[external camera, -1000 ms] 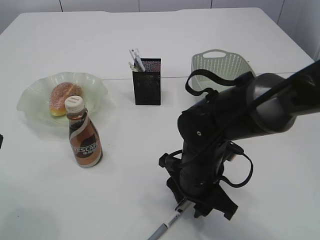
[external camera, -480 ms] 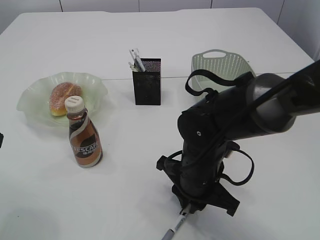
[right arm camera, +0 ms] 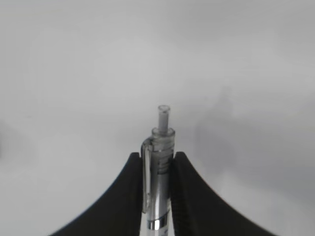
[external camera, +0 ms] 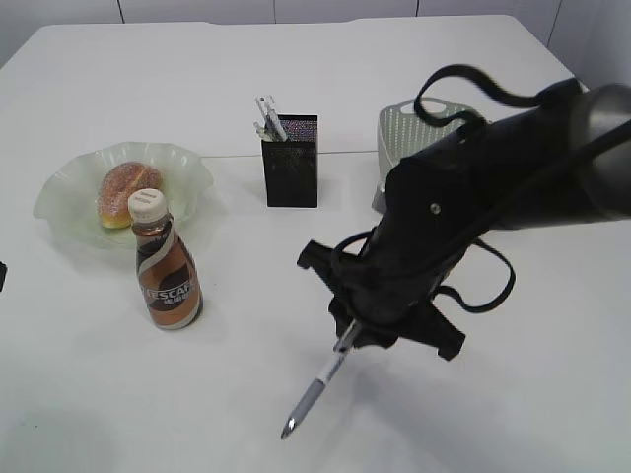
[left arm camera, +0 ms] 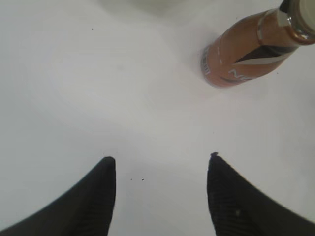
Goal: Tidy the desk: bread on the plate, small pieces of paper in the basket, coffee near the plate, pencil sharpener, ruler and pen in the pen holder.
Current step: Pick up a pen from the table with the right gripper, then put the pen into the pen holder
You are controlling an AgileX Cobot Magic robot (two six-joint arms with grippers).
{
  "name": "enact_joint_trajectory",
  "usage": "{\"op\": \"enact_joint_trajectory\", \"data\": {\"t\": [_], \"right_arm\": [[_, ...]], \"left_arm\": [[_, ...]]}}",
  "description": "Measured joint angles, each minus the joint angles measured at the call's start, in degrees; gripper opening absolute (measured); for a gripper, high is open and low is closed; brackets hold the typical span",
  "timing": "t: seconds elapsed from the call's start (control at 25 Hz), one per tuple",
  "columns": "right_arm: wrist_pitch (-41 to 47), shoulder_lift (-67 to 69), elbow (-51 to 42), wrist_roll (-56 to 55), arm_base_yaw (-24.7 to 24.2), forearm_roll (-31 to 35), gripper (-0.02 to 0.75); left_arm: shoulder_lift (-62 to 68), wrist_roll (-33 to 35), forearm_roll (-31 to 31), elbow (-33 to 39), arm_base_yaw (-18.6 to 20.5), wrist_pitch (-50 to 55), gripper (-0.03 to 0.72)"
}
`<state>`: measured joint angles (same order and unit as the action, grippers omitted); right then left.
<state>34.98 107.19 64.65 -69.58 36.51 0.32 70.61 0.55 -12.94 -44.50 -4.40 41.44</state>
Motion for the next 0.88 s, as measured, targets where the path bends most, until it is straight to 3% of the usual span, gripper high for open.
{"op": "enact_joint_trajectory", "data": {"t": [0.32,0.52,0.88], "right_arm": [[-12.93,-9.27,-0.12,10.91,-8.48,2.44,0.103],[-15.87,-10.87,-0.12,18.34,-13.14,5.74,0.103],[-14.69,-10.87,-0.12,40.69,-14.05,17.34,0.103]], "left_arm": [[0.0,0.0,-0.02,0.0,0.0,0.78,0.433],[0.0,0.0,-0.11,0.0,0.0,1.54,0.433],[0.0,0.0,-1.05,0.0,0.0,3.35,0.433]]}}
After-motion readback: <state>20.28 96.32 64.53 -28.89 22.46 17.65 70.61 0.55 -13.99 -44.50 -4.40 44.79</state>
